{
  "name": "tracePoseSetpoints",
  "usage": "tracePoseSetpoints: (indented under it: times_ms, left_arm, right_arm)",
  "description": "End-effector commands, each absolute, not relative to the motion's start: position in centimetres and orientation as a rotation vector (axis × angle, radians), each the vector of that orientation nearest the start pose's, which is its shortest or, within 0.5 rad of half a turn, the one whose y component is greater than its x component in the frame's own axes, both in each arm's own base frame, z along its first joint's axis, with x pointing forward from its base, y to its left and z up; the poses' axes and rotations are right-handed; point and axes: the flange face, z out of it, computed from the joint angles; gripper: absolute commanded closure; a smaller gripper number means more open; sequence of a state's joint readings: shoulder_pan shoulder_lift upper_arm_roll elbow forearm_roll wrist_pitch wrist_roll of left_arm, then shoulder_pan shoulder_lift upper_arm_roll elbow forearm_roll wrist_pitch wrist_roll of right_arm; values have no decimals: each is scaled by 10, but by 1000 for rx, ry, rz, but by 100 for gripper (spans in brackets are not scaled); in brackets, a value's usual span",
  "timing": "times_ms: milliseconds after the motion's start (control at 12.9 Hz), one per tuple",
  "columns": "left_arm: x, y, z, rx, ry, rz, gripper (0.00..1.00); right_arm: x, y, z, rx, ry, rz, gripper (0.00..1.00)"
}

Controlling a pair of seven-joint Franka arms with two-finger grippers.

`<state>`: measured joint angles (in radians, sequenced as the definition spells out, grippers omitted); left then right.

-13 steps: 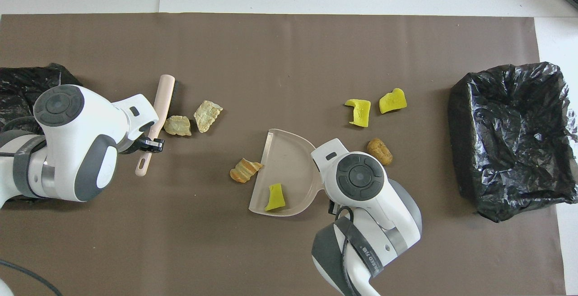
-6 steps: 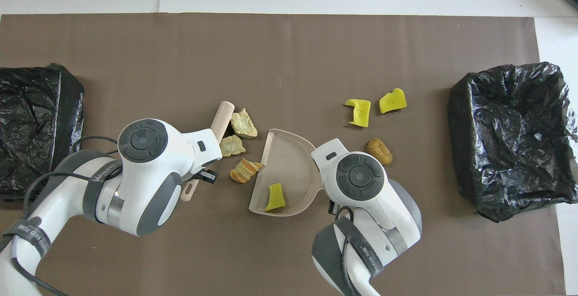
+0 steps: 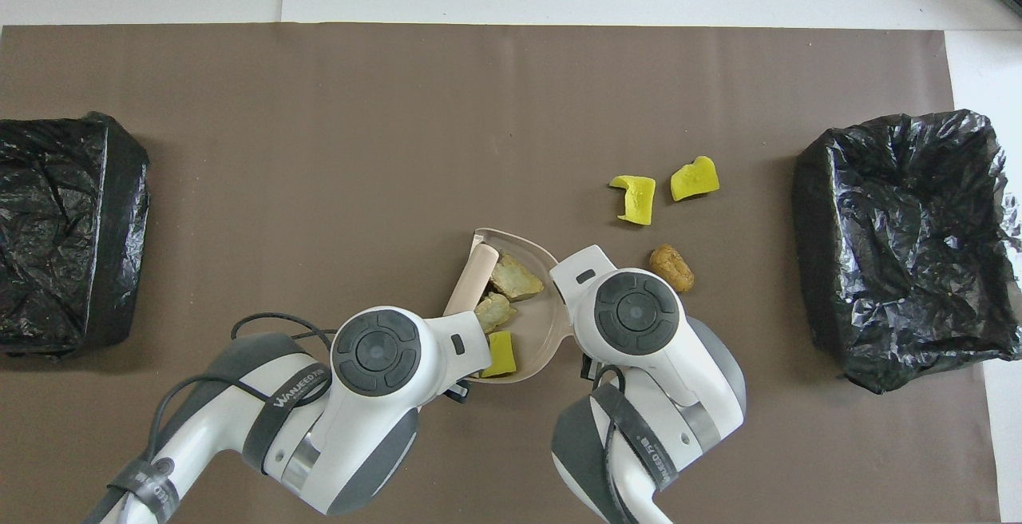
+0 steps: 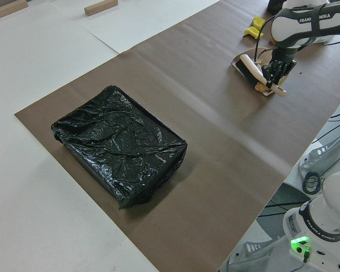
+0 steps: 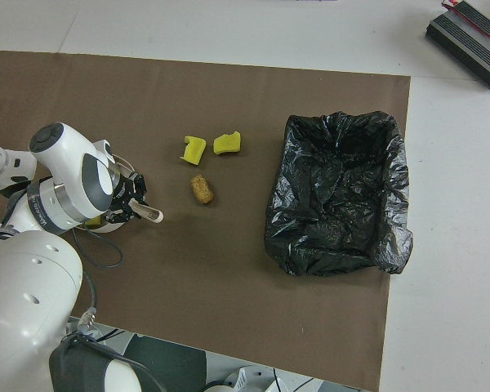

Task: Sweep and dump trash in bin
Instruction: 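Sweep the farther pieces into the dustpan with the left gripper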

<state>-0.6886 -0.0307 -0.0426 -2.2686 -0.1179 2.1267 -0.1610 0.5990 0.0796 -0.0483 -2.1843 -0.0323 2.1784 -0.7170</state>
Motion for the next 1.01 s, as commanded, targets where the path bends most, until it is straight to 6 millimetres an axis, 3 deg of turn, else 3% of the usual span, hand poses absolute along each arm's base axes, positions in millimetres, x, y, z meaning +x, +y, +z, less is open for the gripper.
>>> tracePoseSetpoints:
  times_ms: [0,156,389,622,778,934]
  left_arm:
    - [361,-349,378,-3120,724,259,100]
    - [373,-346,387,-3144,657,245,100]
    - [400,-320,412,-3178,459,263,100]
    - [405,-315,422,-3199,282,249,100]
    - [409,-313,421,-3203,50,231,100]
    - [423,-294,418,-3202,-36,230,100]
  right_arm:
    - [454,274,341,-2525,-1908,179,100]
    - [454,274,342,-2523,-1910,182,100]
    - [452,274,340,-2520,-1910,201,100]
    - [451,273,342,-2520,-1906,223,100]
    - [453,268,349,-2527,-1895,223,100]
    - [458,261,371,-2546,-1873,202,100]
